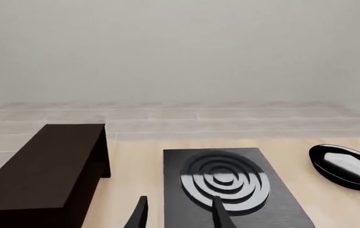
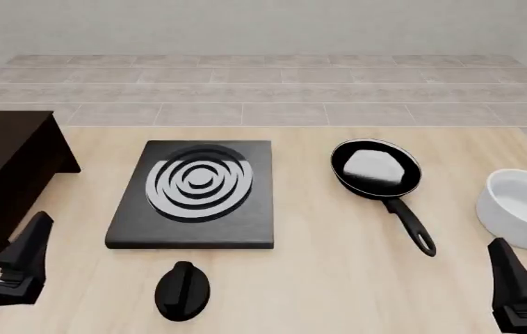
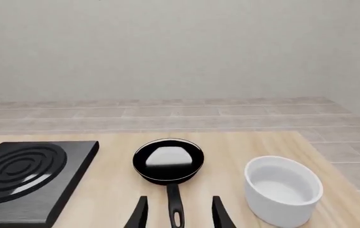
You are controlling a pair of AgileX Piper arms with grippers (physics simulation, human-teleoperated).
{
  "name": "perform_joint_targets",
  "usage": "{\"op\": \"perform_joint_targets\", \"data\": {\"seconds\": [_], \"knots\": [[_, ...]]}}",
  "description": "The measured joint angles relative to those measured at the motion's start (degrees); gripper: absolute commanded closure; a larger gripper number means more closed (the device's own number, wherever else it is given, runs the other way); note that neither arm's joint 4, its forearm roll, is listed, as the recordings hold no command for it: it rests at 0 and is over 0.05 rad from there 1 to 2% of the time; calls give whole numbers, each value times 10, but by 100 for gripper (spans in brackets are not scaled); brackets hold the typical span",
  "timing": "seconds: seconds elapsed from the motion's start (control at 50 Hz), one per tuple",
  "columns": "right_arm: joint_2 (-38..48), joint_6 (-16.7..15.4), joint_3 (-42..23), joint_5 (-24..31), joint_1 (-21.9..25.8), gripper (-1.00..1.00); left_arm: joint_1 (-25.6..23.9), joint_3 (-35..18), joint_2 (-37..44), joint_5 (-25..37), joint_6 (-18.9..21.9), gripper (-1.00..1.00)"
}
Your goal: Put the frying pan on top of the cabinet.
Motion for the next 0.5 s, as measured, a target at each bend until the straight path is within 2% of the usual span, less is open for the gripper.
{"op": "perform_joint_targets", "data": {"seconds": [0.32,0.5], "knots": [[0,0,4,-4,-1,-100,-81,-69,183,-125,-13,-100],[0,-2,7,-6,-1,-100,-128,-119,279,-174,-30,-100]]}}
